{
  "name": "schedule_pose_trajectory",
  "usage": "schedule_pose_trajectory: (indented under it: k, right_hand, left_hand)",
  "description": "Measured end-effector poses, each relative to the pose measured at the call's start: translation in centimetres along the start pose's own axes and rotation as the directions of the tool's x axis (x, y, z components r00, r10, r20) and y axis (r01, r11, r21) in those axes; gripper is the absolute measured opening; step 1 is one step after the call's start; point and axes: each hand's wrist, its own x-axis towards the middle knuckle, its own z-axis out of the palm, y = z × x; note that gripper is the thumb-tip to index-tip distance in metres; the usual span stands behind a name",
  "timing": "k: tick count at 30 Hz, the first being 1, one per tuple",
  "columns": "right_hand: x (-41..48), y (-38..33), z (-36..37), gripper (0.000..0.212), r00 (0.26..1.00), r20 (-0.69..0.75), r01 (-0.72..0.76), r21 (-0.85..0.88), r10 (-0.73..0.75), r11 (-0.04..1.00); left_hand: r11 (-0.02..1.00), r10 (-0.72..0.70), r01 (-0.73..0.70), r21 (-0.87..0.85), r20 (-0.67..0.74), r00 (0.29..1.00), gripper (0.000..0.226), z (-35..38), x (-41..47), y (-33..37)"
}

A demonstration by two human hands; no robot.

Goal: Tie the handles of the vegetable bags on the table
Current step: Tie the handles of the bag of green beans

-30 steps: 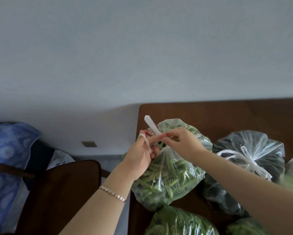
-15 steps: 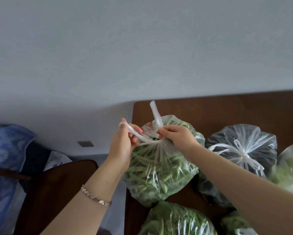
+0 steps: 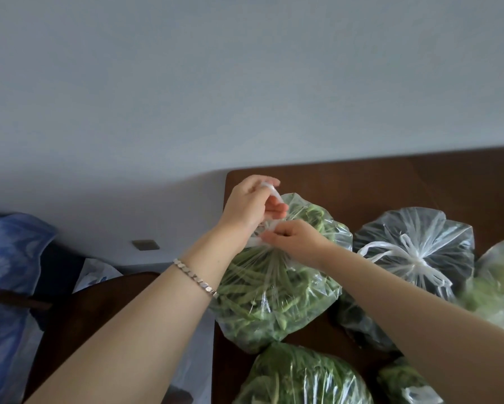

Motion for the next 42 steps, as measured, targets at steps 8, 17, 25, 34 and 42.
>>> schedule_pose_trajectory:
  k: [8, 17, 25, 34, 42]
  right_hand:
    - [0.1, 0.4, -0.8, 0.032, 0.996, -0.068, -0.043, 0.276, 0.064, 0.96]
    - [-0.2, 0.9, -0.4, 0.024, 0.98, -0.191, 0.026, 0.415, 0.059, 0.91]
    - [0.4, 0.9, 0.6, 0.029, 0.934, -0.348, 0.047, 0.343, 0.08, 0.938]
    - [-1.1, 1.7, 2.3, 0.028, 0.823, -0.409, 0.263, -0.339, -0.394, 0.903]
    - [0.2, 1.0, 1.2, 0.018, 0.843, -0.051, 0.333, -0.731, -0.535, 0.595]
  left_hand:
    - [0.585, 0.316, -0.328, 0.742, 0.164, 0.934, 0.029, -1.2, -2.8, -3.9]
    - [0.733, 0.357, -0.323, 0.598, 0.065, 0.932, 0.015, -1.7, -3.3, -5.4]
    - [0.913, 0.064, -0.018, 0.408, -0.1, 0.993, 0.013, -1.8, -3.3, -6.3]
    - [0.957, -0.143, 0.167, 0.237, -0.116, 0.983, 0.017, -1.8, -2.9, -5.6]
    - [0.973, -0.097, 0.113, 0.199, -0.09, 0.991, 0.018, -2.0, -3.3, -5.8]
